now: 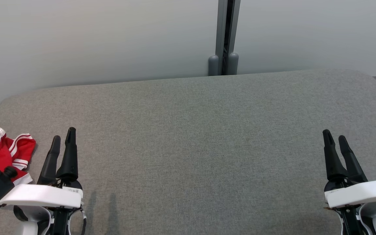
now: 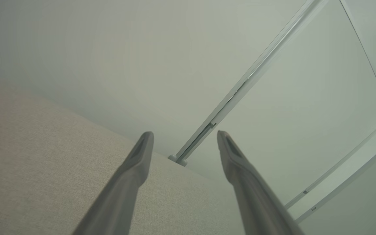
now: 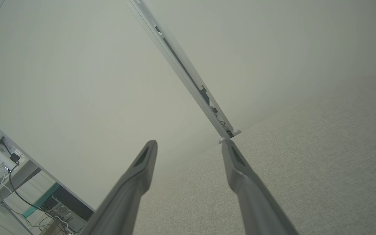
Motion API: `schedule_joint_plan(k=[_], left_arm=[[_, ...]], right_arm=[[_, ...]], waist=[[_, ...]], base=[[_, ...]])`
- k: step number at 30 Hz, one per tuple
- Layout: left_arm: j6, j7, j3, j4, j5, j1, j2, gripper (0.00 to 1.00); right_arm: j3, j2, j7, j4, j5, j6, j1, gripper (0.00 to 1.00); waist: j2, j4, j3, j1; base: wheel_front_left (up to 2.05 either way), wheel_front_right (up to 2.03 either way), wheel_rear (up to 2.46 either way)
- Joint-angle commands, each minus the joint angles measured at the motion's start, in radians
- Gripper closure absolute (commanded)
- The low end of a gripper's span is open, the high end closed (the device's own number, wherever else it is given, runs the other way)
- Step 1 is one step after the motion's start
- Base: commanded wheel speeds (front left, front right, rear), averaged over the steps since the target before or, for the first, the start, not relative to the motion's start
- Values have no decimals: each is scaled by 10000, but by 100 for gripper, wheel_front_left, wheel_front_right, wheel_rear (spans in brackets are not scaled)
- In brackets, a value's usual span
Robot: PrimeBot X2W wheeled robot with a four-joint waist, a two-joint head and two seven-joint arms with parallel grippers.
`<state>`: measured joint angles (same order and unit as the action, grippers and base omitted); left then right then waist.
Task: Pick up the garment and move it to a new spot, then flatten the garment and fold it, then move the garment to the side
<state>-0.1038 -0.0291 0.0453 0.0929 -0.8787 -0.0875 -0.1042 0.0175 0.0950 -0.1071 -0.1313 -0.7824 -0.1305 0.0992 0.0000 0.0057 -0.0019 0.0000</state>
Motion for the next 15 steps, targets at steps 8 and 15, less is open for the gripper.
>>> schedule_joint_plan(k=[8,15], left_arm=[[117,-392,-265,84,1450,-241,-233,0],[165,-612,-432,417,2188,-289,-320,0]], right_arm=[[-19,50,-242,-123,1585,-3,374,0],[-81,12,-297,-313,2354,-3,450,0]], waist=[[0,28,-13,0],[0,32,-15,0]], base=[[0,0,0],[0,0,0]])
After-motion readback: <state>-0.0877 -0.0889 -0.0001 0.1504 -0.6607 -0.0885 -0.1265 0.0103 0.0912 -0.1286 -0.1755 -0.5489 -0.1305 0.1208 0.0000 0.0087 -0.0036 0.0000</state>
